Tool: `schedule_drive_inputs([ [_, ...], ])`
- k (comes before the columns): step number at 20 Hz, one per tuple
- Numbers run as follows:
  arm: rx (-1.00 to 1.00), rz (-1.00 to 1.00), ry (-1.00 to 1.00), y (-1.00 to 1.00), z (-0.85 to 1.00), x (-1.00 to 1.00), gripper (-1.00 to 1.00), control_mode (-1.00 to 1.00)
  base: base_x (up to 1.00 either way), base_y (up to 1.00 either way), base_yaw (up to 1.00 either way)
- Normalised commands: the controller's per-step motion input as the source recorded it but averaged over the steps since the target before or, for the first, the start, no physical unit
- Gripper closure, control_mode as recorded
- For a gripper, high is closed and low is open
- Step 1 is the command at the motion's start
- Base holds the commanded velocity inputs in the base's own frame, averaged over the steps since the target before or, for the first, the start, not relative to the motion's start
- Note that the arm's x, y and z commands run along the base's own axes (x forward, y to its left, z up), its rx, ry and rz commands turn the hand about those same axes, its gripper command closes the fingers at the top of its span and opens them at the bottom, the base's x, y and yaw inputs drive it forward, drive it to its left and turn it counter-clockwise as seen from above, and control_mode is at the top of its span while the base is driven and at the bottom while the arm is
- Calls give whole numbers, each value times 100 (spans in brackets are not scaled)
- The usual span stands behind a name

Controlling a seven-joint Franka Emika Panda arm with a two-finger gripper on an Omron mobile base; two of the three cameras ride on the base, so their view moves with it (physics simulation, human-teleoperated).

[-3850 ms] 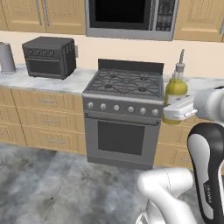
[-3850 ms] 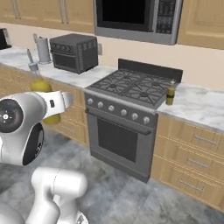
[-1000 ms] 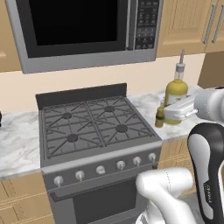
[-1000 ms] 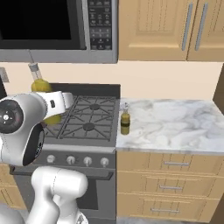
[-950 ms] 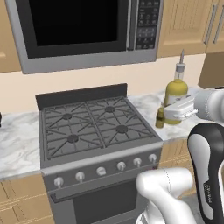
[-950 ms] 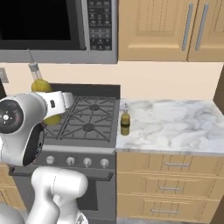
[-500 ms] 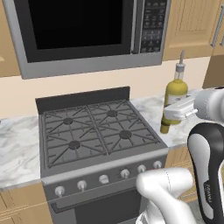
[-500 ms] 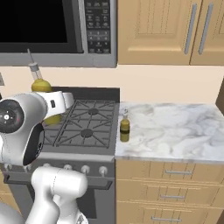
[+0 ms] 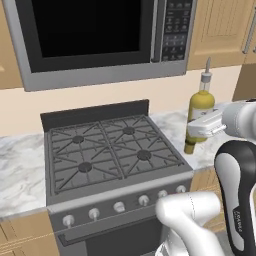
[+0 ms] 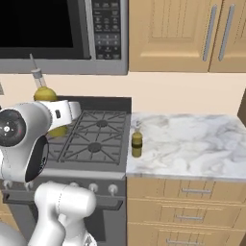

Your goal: Take 2 condiments from the cabinet and move them on the counter near the stove.Make sure the condiments are lined up with each other, next to each other.

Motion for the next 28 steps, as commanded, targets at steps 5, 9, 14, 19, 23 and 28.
schedule_drive_inputs([
  [5,0,0,0,0,0,0,100,100,39,-21,0],
  [9,0,0,0,0,0,0,100,100,36,-20,0],
  [14,0,0,0,0,0,0,100,100,42,-28,3],
  [19,0,0,0,0,0,0,100,100,35,-41,11],
  [23,0,0,0,0,0,0,100,100,25,-40,9],
  [28,0,0,0,0,0,0,100,100,30,-5,8],
])
